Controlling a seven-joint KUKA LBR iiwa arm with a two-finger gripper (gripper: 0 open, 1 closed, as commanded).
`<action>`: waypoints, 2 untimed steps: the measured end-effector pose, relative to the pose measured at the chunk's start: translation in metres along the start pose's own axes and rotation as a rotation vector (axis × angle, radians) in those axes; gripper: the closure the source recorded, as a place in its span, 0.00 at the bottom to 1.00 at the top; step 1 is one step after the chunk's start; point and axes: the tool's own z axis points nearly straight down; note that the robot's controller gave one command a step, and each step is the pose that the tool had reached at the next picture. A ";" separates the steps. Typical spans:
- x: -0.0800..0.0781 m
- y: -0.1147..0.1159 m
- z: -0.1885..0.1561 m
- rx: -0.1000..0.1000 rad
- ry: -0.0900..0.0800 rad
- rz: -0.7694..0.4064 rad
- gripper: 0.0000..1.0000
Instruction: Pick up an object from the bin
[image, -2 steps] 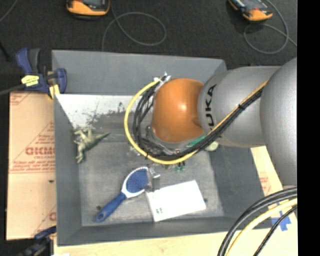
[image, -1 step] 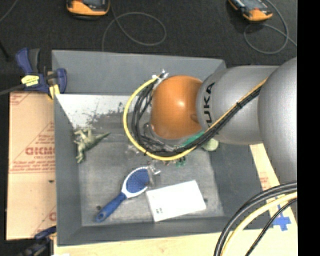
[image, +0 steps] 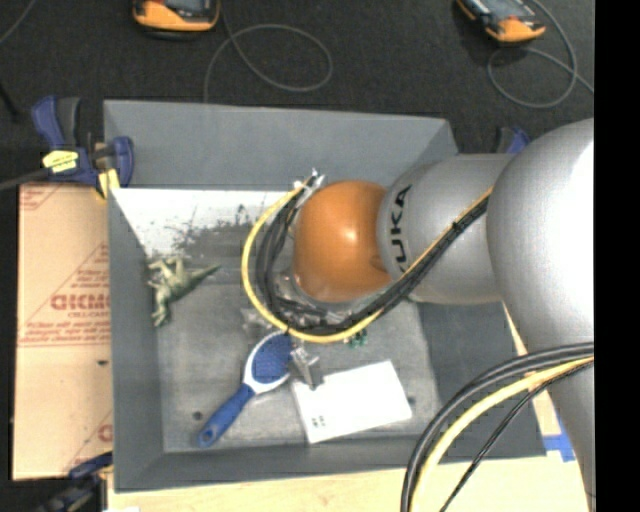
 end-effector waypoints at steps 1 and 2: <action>-0.012 0.001 0.003 0.001 -0.003 -0.123 1.00; -0.012 0.001 0.003 0.001 -0.003 -0.122 1.00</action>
Offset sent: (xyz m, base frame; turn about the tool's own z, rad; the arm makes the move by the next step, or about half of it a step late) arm 0.0000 0.0000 0.0000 0.0000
